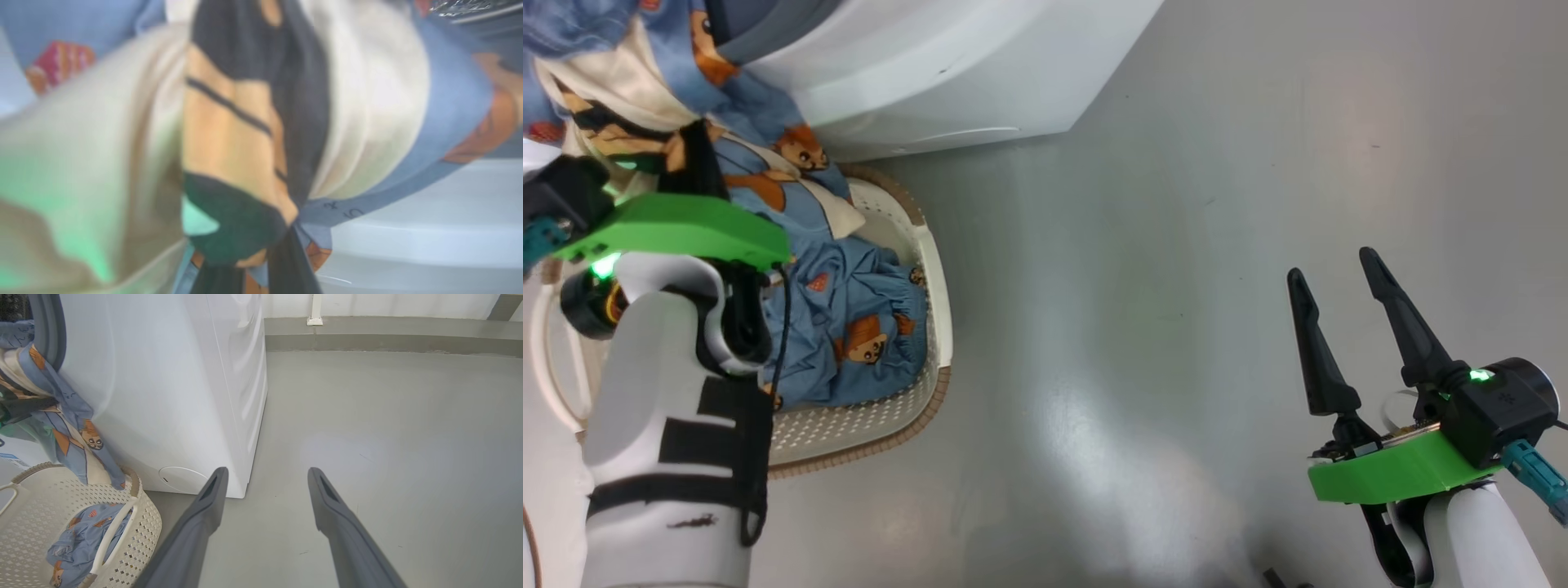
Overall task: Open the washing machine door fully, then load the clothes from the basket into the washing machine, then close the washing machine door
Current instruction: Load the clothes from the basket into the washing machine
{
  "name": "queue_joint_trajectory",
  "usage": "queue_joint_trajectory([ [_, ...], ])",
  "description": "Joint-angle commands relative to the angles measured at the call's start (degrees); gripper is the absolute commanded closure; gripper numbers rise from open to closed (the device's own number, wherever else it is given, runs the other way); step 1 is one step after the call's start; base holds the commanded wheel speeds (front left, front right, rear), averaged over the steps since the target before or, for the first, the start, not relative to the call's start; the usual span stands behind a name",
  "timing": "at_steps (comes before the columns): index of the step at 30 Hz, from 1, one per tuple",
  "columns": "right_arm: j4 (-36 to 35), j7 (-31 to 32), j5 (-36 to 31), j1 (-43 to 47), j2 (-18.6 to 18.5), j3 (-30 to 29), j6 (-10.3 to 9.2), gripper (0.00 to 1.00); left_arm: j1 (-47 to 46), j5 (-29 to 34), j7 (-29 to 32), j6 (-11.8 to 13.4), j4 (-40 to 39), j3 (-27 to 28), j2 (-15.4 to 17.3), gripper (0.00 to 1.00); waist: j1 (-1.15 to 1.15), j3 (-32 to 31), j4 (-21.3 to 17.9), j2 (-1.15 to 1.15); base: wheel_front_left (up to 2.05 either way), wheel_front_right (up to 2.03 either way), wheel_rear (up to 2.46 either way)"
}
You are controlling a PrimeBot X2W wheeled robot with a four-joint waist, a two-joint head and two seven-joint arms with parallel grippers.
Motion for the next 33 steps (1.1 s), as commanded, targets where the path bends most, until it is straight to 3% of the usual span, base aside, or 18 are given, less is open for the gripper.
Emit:
queue_joint_trajectory([
  [1, -1.04, -0.27, -0.04, 0.09, 0.19, 0.96, 0.09, 0.0, 1.84, -0.06, -0.84, 0.5, -3.89, 1.58, 2.34, 1.0, 0.0, -0.3, 0.61, 0.0, 0.0, 0.0, 0.0],
  [11, -0.08, -0.27, 0.6, 0.08, 0.77, 1.23, 0.09, 0.0, 12.01, -3.77, -0.84, 1.95, -16.3, -0.16, 2.34, 1.0, 0.0, -2.38, 2.72, 0.0, 0.0, 0.0, 0.0],
  [22, 0.65, -0.27, 1.51, 0.24, 1.34, 1.85, 0.09, 0.0, 11.91, 0.19, -0.84, 3.38, -25.7, -2.36, 2.34, 1.0, 0.0, -4.46, 1.48, 0.0, 0.0, 0.0, 0.0],
  [27, 1.15, -0.27, 2.16, 0.87, 1.61, 2.45, 0.09, 0.0, 9.19, 4.49, -0.84, 3.43, -25.81, -0.67, 3.02, 1.0, 0.0, -5.53, -0.27, 0.0, 0.0, 0.0, 0.0],
  [33, 1.56, -0.27, 3.65, 1.68, 1.74, 3.75, 0.09, 0.0, 2.71, 7.04, -0.84, 3.27, -19.5, 1.71, 6.84, 1.0, 0.0, -6.4, -3.2, 0.0, 0.0, 0.0, 0.0],
])
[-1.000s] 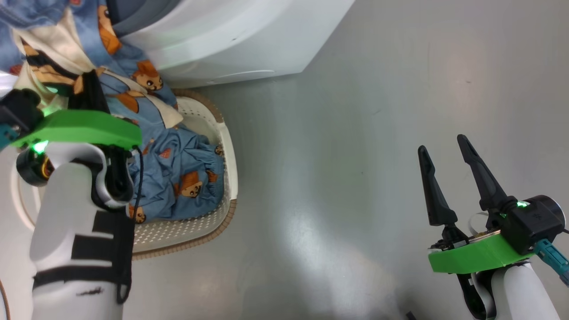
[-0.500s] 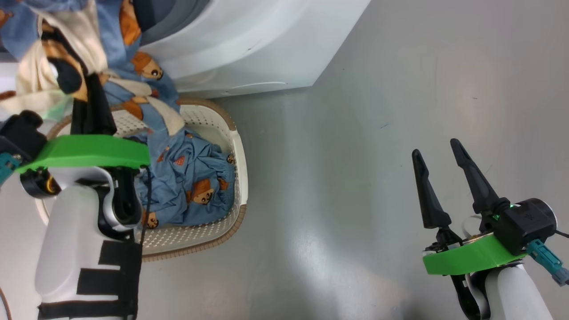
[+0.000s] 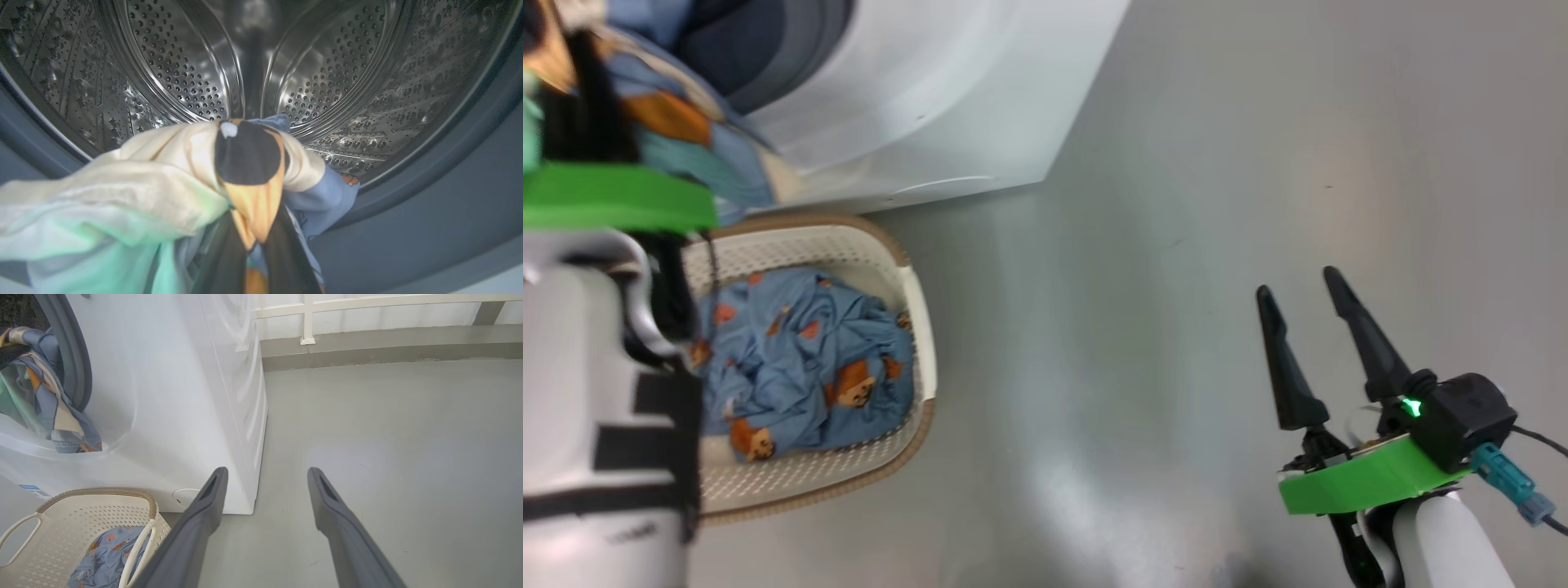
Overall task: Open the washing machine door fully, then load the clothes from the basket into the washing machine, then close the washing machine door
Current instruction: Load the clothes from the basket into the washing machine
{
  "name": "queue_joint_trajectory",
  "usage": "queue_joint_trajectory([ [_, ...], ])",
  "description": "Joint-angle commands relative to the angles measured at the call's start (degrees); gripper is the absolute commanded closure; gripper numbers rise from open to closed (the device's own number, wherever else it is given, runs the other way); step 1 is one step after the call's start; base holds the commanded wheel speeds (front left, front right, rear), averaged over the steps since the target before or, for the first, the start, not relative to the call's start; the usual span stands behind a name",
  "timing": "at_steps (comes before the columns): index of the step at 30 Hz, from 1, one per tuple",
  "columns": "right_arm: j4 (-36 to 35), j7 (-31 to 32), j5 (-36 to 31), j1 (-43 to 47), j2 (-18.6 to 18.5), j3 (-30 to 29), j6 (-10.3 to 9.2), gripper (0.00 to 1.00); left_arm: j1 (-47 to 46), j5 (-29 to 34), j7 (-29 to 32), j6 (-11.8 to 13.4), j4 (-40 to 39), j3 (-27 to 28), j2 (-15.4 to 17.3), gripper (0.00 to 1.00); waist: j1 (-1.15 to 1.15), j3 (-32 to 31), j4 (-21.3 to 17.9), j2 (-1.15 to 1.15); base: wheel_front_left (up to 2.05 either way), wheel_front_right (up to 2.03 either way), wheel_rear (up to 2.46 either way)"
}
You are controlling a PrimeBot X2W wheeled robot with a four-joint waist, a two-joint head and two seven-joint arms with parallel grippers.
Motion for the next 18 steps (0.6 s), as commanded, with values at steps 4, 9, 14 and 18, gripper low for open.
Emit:
queue_joint_trajectory([
  [4, -0.65, -0.27, 1.16, 2.03, 0.29, 2.6, 0.09, 0.0, -6.85, 2.02, -0.31, 0.19, 5.86, 2.46, 5.77, 1.0, 0.0, -1.02, -3.53, 0.0, 0.0, 0.0, 0.0],
  [9, -0.29, -0.27, 1.48, 3.09, 0.29, 3.93, 0.09, 0.0, -12.83, 4.59, -0.31, -0.17, 13.15, 3.13, 9.91, 1.0, 0.0, -1.58, -6.63, 0.0, 0.0, 0.0, 0.0],
  [14, 0.21, -0.27, 1.28, 4.44, 0.3, 5.16, 0.09, 0.0, -17.77, 3.68, -0.31, -1.98, 20.35, 4.82, 11.71, 1.0, 0.0, -1.68, -9.23, 0.0, 0.0, 0.0, 0.0],
  [18, 0.18, -0.27, 1.02, 5.09, 0.3, 5.96, 0.09, 0.0, -21.53, 5.69, -0.31, -4.23, 26.35, 2.86, 14.39, 1.0, 0.0, -1.15, -11.03, 0.0, 0.0, 0.0, 0.0],
])
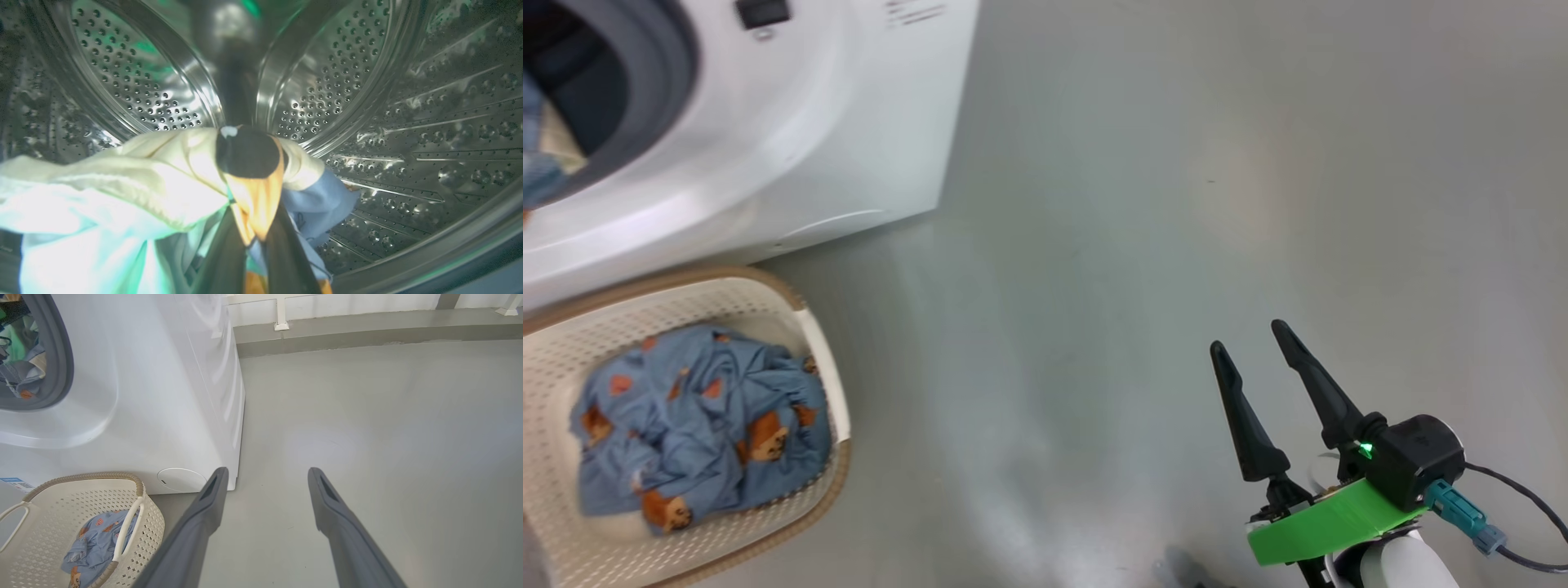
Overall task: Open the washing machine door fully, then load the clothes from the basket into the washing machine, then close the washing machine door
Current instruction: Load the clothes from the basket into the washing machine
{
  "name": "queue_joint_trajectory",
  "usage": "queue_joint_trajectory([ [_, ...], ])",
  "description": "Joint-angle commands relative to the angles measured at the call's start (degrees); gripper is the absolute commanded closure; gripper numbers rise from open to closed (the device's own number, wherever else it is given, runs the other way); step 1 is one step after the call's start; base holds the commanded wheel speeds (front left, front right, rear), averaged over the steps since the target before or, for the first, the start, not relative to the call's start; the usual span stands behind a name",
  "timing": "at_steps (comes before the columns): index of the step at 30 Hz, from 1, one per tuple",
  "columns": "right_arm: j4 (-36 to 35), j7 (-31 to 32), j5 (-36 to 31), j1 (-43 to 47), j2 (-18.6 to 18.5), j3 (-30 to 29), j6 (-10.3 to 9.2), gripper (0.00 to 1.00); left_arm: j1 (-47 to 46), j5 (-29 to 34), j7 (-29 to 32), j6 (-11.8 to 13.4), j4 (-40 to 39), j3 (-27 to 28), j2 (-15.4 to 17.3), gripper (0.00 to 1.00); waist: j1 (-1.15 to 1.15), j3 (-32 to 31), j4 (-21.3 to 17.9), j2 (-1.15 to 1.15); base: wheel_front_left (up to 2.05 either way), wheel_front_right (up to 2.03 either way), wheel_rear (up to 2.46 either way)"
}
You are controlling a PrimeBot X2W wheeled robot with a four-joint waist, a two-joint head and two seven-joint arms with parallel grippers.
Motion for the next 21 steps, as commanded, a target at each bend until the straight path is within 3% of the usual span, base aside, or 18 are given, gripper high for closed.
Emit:
queue_joint_trajectory([
  [1, -1.13, -0.27, 0.06, 1.71, -0.07, 1.36, 0.09, 0.0, -2.51, 1.18, -0.3, -0.9, 1.77, -0.31, 4.09, 1.0, 0.0, 0.43, -2.13, 0.0, 0.0, 0.0, 0.0],
  [9, -1.63, -0.27, 0.26, 2.68, -0.06, 1.44, 0.09, 0.0, -9.65, 3.41, -0.3, -0.41, 7.68, -1.61, 7.76, 1.0, 0.0, 1.85, -3.9, 0.0, 0.0, 0.0, 0.0],
  [21, -2.19, -0.27, 1.22, 0.92, -0.06, 1.37, 0.09, 0.0, -9.51, 6.05, -0.3, 6.01, -3.28, 3.6, 7.28, 1.0, 0.0, 5.13, -3.0, 0.0, 0.0, 0.0, 0.0],
])
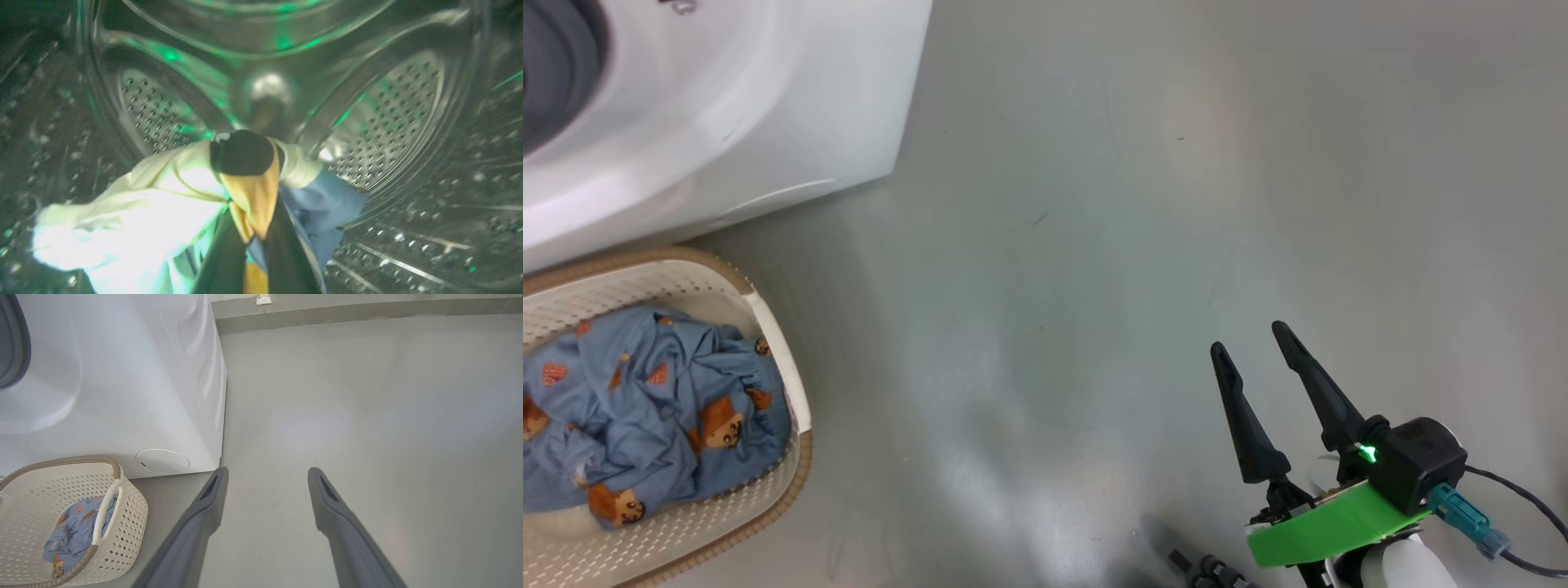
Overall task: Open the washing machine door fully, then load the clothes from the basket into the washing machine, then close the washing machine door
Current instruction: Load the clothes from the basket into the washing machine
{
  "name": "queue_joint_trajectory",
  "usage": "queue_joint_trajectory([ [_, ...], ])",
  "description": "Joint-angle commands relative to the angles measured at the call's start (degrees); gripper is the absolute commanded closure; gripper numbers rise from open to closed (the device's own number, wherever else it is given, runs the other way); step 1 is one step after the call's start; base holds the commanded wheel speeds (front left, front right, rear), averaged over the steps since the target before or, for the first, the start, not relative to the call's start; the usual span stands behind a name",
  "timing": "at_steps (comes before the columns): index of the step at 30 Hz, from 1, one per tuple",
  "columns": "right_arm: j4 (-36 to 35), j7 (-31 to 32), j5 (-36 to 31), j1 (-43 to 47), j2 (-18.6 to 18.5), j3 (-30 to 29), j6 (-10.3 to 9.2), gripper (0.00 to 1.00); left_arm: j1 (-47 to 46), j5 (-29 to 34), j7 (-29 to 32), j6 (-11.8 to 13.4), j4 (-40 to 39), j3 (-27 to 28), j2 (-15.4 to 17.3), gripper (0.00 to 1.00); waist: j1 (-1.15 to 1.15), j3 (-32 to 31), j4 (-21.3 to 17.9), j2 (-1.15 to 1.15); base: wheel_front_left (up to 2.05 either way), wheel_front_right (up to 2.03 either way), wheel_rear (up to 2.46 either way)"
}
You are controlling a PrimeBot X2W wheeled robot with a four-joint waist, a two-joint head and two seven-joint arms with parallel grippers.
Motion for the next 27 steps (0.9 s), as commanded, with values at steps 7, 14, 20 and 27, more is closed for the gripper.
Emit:
queue_joint_trajectory([
  [7, -0.65, -0.27, 0.42, -0.29, -0.48, 1.38, 0.09, 0.0, 2.31, 1.67, -0.29, -0.43, 7.3, -1.09, 0.84, 0.73, 0.0, -0.75, 1.51, 0.0, 0.0, 0.0, 0.0],
  [14, -0.06, -0.27, 0.06, -0.3, -0.48, 1.25, 0.09, 0.0, 1.13, 2.35, -0.2, 0.88, 15.32, -2.51, -0.57, 0.0, 0.0, -2.85, 2.84, 0.0, 0.0, 0.0, 0.0],
  [20, 0.48, -0.27, -0.12, -0.08, -0.48, 1.18, 0.09, 0.0, 2.25, 2.5, -0.26, 2.4, 19.06, -3.18, -2.09, 0.0, 0.0, -5.5, 4.06, 0.0, 0.0, 0.0, 0.0],
  [27, 1.21, -0.27, 0.12, 0.31, -0.48, 1.25, 0.09, 0.0, 6.26, 1.47, -0.28, 2.34, 18.01, -2.61, -4.16, 0.0, 0.0, -9.25, 5.57, 0.0, 0.0, 0.0, 0.0],
])
